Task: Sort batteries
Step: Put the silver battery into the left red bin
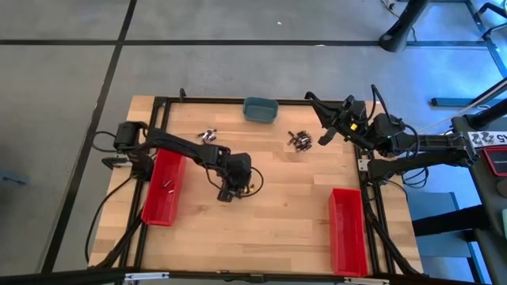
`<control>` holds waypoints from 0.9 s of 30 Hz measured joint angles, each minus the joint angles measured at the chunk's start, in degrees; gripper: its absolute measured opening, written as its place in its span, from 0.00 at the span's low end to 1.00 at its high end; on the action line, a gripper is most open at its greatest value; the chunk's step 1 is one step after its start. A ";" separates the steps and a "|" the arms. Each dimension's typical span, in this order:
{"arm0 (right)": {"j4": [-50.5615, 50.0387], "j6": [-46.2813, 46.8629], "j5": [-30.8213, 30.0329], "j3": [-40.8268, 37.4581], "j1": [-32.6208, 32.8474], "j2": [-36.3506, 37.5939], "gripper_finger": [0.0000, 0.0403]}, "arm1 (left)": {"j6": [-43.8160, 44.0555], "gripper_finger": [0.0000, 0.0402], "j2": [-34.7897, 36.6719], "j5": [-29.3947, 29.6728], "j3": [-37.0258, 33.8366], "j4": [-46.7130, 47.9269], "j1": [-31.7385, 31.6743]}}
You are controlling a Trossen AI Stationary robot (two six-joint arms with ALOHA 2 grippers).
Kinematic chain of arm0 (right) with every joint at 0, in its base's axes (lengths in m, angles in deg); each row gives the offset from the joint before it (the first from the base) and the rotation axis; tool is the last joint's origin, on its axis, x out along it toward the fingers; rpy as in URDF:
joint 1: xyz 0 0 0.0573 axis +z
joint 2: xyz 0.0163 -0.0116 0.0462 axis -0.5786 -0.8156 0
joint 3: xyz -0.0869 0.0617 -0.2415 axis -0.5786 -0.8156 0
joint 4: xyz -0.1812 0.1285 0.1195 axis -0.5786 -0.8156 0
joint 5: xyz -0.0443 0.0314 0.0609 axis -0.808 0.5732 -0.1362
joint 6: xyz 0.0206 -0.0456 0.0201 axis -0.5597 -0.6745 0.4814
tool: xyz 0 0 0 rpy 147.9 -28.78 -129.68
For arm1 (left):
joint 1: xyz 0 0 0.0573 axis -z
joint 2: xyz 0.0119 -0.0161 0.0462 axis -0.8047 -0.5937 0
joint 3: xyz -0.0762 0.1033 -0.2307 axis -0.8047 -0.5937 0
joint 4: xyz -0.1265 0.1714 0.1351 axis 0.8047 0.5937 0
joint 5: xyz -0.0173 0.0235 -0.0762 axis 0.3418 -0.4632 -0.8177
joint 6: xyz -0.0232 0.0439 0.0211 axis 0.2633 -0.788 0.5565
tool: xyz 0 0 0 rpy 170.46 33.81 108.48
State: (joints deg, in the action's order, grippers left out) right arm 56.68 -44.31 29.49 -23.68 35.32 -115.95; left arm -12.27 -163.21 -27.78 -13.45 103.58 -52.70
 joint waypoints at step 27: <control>0.00 -0.02 -0.02 0.00 0.00 0.00 0.06 | -5.24 0.15 -2.55 6.97 -0.04 -0.20 -0.11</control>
State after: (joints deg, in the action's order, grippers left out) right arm 56.68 -44.33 29.46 -23.68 35.32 -115.95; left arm -17.52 -165.77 -20.81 -13.48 103.38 -52.80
